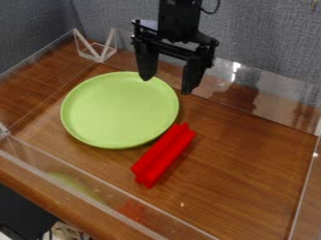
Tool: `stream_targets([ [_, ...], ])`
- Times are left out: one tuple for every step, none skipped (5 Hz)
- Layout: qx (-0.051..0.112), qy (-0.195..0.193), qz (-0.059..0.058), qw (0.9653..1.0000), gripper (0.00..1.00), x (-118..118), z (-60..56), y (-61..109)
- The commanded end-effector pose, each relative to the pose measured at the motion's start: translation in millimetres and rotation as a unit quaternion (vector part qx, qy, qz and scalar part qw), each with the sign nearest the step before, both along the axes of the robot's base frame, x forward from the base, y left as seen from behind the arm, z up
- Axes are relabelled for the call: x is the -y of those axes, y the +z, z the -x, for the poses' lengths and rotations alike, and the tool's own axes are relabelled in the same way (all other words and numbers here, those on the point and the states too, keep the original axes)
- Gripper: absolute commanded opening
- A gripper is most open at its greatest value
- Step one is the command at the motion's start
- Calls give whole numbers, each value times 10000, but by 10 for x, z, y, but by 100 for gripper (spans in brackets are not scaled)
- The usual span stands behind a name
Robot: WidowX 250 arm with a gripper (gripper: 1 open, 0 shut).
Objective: Put the red object on the green plate
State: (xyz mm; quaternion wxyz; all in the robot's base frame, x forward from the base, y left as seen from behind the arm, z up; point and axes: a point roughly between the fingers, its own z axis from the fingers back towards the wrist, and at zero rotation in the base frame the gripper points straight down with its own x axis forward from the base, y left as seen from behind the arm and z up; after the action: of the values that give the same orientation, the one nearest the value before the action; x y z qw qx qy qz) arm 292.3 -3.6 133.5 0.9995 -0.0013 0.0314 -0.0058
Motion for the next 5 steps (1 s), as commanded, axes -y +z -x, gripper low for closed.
stream_targets([
  [-98, -111, 22, 9999, 100, 65, 99, -179],
  [-179, -194, 36, 9996, 100, 125, 208, -447],
  [-165, -264, 68, 9995, 100, 165, 212, -639],
  [-138, -330, 94, 9993, 100, 191, 200, -781],
  [-65, -373, 129, 9992, 0, 213, 207, -849],
])
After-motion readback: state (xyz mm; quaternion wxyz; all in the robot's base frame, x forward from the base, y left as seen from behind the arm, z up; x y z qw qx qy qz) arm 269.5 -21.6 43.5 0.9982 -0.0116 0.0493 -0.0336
